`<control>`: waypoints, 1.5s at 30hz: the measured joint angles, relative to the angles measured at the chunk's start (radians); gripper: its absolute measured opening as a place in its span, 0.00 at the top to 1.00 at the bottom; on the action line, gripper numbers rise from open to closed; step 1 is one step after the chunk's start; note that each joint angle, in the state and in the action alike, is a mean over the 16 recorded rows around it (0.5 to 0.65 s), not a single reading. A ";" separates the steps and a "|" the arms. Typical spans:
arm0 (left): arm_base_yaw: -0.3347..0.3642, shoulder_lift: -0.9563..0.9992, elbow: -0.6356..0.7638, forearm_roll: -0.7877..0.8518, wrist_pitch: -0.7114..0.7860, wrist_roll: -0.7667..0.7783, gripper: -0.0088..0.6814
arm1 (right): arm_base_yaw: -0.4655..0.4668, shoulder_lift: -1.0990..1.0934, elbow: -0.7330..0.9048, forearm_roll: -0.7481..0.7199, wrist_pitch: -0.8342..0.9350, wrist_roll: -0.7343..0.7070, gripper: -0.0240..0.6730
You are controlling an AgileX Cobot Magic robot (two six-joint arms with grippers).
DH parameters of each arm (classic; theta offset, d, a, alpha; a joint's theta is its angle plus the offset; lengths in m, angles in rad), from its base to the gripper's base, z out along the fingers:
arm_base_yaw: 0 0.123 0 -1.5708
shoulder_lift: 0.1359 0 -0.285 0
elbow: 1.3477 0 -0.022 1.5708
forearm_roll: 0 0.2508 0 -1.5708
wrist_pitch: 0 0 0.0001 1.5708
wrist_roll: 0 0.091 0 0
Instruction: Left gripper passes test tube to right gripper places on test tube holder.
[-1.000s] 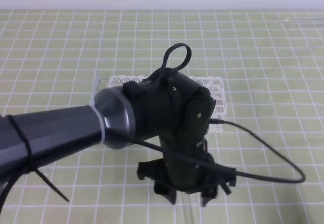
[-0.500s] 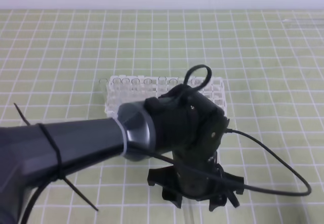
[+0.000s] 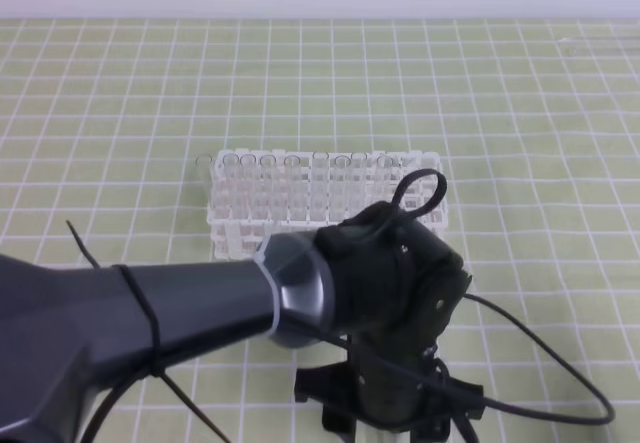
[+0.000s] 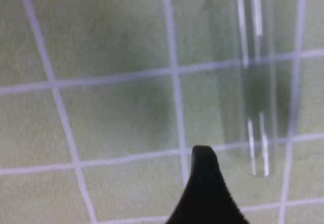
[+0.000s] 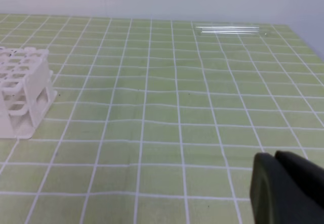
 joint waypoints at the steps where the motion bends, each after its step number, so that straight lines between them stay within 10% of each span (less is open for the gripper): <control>1: -0.001 0.002 0.004 0.000 -0.006 -0.005 0.36 | 0.000 0.000 0.000 0.000 0.000 0.000 0.99; 19: -0.002 -0.002 0.055 0.005 -0.116 -0.053 0.37 | 0.000 0.000 0.000 0.000 0.000 0.000 0.99; 45: -0.001 0.006 0.057 0.052 -0.066 -0.083 0.71 | 0.000 0.000 0.000 0.000 0.000 0.000 0.99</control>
